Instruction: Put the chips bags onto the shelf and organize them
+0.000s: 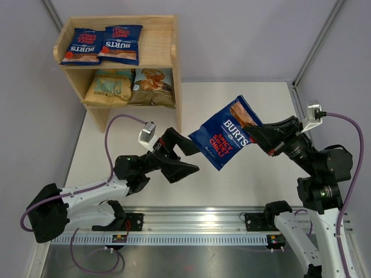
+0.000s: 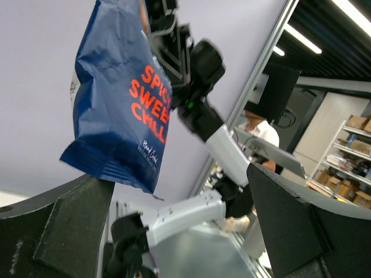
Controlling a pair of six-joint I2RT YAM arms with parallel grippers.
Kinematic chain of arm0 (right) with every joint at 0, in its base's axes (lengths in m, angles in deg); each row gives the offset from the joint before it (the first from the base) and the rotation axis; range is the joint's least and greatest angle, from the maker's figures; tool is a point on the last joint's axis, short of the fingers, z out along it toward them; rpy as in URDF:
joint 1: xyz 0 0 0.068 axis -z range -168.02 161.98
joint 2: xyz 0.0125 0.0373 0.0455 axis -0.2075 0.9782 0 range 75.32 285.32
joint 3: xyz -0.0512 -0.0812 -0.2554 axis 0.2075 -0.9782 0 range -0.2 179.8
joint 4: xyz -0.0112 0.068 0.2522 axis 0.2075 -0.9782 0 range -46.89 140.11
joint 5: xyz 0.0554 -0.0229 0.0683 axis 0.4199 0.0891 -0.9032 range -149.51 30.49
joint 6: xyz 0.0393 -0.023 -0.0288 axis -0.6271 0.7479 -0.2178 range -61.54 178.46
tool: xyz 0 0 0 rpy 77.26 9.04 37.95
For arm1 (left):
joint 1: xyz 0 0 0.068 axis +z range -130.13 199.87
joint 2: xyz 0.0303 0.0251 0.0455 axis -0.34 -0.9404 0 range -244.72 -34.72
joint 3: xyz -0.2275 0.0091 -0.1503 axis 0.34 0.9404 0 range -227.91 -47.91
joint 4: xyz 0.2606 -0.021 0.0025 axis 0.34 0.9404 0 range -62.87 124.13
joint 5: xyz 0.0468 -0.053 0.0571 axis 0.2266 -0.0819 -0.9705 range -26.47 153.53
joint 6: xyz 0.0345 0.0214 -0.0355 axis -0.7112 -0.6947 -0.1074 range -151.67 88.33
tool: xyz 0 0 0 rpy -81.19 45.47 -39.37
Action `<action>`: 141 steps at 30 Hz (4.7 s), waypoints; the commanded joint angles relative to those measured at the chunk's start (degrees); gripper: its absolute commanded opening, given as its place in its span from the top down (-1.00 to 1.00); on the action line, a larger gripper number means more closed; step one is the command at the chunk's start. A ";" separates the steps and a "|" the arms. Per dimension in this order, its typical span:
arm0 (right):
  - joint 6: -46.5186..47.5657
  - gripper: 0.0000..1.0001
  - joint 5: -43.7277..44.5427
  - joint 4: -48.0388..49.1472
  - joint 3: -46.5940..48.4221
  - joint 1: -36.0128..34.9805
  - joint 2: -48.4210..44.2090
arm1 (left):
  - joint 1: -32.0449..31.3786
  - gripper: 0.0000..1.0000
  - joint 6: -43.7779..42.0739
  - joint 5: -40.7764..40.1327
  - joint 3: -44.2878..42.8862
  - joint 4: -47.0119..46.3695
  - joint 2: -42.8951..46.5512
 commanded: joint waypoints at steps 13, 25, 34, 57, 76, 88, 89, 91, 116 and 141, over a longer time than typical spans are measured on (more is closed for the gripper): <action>-18.49 0.98 6.37 32.59 -11.72 -0.29 -0.56 | -5.65 -0.83 -8.67 -18.86 -6.19 -2.13 -3.85; -24.73 0.99 5.93 37.61 -14.10 -0.11 -0.92 | -5.65 -0.75 -9.29 -17.29 -6.98 -5.55 -7.63; -24.91 1.00 6.72 37.87 -17.61 -0.20 -1.53 | -6.27 0.19 -9.37 -14.64 -9.45 -6.27 -7.11; 9.90 -0.74 29.75 -26.64 6.12 -0.20 -5.83 | 11.36 0.97 -6.13 -47.51 -25.93 65.24 20.40; 3.39 -0.76 31.42 -29.98 1.81 -0.20 -11.20 | 27.22 1.00 8.82 -59.20 -68.24 93.49 -13.25; 1.64 -0.76 29.22 -29.98 1.11 -0.20 -12.08 | 27.04 1.00 13.30 -56.93 -80.90 98.50 -26.27; 1.37 -0.76 29.22 -29.98 1.11 -0.20 -12.16 | 26.52 1.00 13.48 -56.92 -80.90 98.41 -26.79; 1.20 -0.76 28.96 -29.89 0.84 -0.20 -12.34 | 25.90 1.00 14.35 -57.80 -81.69 99.90 -27.50; 1.90 -0.77 27.82 -32.35 2.33 -0.20 -13.22 | 23.35 -0.45 3.55 -61.32 -98.04 117.04 -32.95; 2.25 -0.78 27.20 -33.15 1.81 -0.20 -13.13 | 30.73 0.79 0.12 -51.22 -102.08 120.12 -35.66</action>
